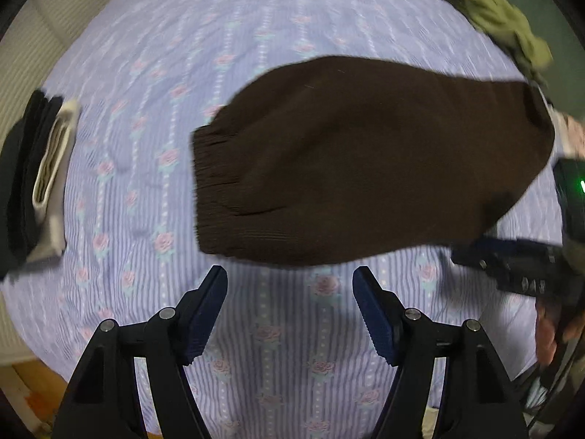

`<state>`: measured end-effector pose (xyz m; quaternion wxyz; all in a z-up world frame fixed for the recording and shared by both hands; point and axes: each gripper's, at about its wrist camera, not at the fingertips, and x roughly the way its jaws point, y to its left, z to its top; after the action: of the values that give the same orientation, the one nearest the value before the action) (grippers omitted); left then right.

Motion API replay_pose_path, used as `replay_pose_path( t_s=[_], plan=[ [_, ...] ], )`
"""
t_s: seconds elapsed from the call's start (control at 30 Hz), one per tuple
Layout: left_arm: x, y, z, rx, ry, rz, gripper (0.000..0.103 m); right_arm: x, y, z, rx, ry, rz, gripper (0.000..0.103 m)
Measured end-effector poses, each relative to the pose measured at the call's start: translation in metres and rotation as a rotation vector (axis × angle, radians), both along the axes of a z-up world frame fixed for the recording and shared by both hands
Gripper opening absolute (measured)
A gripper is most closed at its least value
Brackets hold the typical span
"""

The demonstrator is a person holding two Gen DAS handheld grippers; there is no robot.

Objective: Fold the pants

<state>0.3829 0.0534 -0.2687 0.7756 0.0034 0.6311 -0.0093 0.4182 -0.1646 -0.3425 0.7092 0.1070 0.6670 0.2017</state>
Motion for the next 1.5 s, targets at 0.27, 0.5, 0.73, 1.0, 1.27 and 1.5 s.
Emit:
replay_pose_path(
  t_s=[0.27, 0.5, 0.73, 1.0, 1.27, 1.5],
  plan=[
    [0.008, 0.004, 0.011, -0.009, -0.029, 0.026, 0.07, 0.016, 0.004, 0.046, 0.063, -0.171, 0.061, 0.052],
    [0.006, 0.011, 0.011, 0.014, -0.021, 0.048, 0.07, 0.012, 0.014, 0.046, 0.029, -0.236, 0.127, 0.053],
    [0.003, 0.007, 0.009, 0.022, -0.01, 0.044, 0.07, 0.008, 0.017, 0.011, -0.018, -0.15, 0.181, 0.053],
    [0.007, 0.009, 0.013, 0.014, -0.025, 0.062, 0.07, 0.009, 0.033, 0.037, -0.071, -0.279, 0.252, 0.046],
    [0.007, 0.02, 0.017, 0.025, -0.037, 0.1, 0.07, -0.002, 0.022, 0.032, -0.099, -0.193, 0.184, 0.018],
    [0.007, 0.028, 0.007, 0.032, -0.005, 0.131, 0.07, -0.01, 0.022, 0.017, -0.116, -0.129, 0.159, 0.018]
  ],
)
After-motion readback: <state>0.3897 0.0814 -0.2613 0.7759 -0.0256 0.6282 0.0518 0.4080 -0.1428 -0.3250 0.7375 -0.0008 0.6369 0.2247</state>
